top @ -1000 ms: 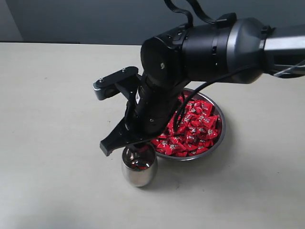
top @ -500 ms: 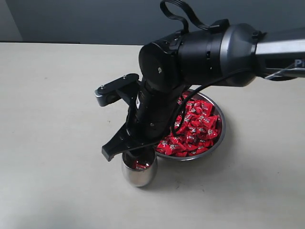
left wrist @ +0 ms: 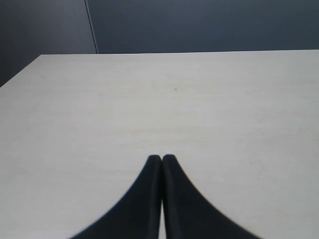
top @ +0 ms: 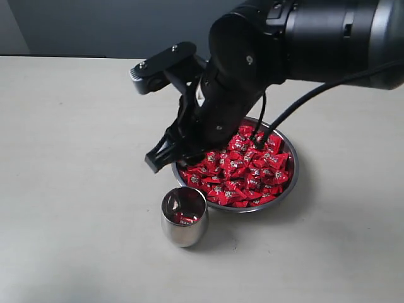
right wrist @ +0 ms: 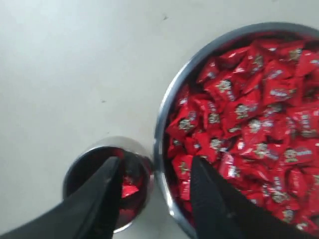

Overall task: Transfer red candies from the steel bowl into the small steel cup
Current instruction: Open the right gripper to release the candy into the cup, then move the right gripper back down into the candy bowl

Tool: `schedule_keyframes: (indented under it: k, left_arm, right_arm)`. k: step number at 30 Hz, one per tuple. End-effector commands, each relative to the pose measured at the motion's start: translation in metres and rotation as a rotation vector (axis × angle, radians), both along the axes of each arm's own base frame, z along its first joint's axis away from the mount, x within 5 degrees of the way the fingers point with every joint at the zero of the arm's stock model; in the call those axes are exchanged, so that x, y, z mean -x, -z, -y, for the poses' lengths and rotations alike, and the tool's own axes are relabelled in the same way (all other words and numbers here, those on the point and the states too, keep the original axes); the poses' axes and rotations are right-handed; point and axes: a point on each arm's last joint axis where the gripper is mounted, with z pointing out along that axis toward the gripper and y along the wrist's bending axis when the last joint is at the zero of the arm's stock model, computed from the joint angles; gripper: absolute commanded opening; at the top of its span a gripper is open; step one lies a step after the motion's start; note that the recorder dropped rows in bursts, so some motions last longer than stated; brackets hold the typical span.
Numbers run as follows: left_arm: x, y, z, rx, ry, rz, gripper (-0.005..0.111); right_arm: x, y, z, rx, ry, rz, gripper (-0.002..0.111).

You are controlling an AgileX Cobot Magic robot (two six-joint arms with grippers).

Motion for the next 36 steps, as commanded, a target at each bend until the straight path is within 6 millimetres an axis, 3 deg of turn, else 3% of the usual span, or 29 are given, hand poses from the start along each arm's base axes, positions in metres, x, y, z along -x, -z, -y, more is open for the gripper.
schedule_keyframes:
  k: [1,6,9,17,22,27,36]
  left_arm:
    - [0.000,0.000,0.000,0.005,0.005,0.012,0.000]
    - [0.000,0.000,0.000,0.005,0.005,0.012,0.000]
    - [0.000,0.000,0.000,0.005,0.005,0.012,0.000]
    - [0.000,0.000,0.000,0.005,0.005,0.012,0.000]
    - [0.000,0.000,0.000,0.005,0.005,0.012,0.000]
    - [0.000,0.000,0.000,0.005,0.005,0.012,0.000]
    - [0.000,0.000,0.000,0.005,0.005,0.012,0.000]
  right_arm:
    - [-0.025,-0.010,0.026,0.078,0.123,0.117,0.043]
    - [-0.045,-0.007,0.056,0.197,0.234,0.088,0.043]
    - [-0.048,-0.006,0.063,0.226,0.262,0.066,0.043]
    - [-0.049,0.010,0.057,0.238,0.267,0.011,0.043]
    - [-0.058,0.051,0.049,0.342,0.253,-0.044,0.043]
    - [-0.062,0.079,0.047,0.418,0.241,-0.082,0.043]
    - [-0.068,0.083,0.047,0.439,0.233,-0.027,0.043]
